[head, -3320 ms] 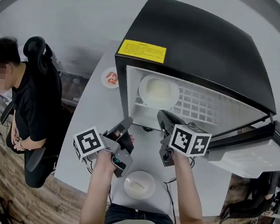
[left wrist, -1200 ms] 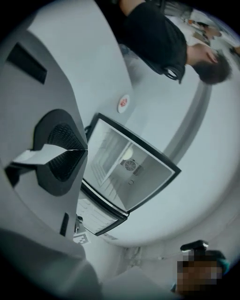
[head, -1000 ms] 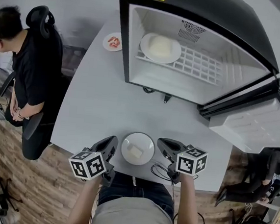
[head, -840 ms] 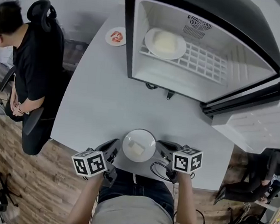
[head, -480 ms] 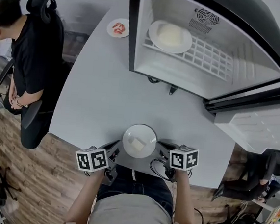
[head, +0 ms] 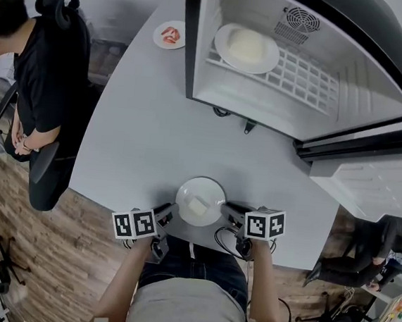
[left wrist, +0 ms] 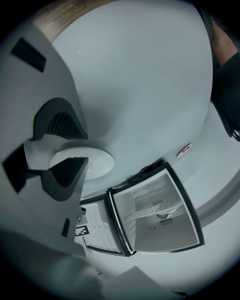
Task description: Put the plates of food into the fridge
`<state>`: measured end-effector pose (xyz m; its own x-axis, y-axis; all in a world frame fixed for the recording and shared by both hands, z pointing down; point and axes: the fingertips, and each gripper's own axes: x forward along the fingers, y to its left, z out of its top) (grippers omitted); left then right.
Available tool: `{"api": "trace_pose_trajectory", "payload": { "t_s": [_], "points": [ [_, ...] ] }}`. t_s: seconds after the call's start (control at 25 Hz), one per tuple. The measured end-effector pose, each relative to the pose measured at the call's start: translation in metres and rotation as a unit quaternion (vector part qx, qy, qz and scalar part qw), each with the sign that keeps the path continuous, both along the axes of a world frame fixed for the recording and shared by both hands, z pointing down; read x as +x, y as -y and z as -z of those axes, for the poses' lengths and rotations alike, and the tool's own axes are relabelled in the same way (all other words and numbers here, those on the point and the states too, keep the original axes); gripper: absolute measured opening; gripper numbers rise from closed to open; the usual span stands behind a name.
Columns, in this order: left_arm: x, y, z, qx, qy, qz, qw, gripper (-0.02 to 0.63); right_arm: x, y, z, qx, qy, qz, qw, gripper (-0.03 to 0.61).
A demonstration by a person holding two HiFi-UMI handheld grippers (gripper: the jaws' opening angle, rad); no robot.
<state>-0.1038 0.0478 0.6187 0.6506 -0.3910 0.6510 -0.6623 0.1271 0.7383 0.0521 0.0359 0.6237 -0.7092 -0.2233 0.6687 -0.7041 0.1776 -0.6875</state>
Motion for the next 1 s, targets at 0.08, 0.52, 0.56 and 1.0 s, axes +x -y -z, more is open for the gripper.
{"api": "trace_pose_trajectory", "payload": {
  "t_s": [0.08, 0.52, 0.56, 1.0],
  "points": [
    [0.002, 0.0, -0.001, -0.006, -0.011, 0.003, 0.9999, 0.103, -0.003, 0.0, 0.0, -0.004, 0.009, -0.002, 1.0, 0.087],
    [0.015, -0.001, -0.005, -0.034, -0.053, 0.013, 0.9979, 0.103, -0.011, 0.006, 0.001, -0.048, 0.071, -0.055, 0.995, 0.098],
    [0.015, -0.001, -0.005, -0.038, -0.059, 0.016, 0.9974, 0.103, -0.012, 0.005, 0.001, -0.057, 0.079, -0.06, 0.993, 0.098],
    [0.018, -0.003, -0.009, -0.055, -0.076, 0.019, 0.9954, 0.101, -0.013, 0.005, -0.002, -0.091, 0.097, -0.088, 0.987, 0.097]
  ]
}}
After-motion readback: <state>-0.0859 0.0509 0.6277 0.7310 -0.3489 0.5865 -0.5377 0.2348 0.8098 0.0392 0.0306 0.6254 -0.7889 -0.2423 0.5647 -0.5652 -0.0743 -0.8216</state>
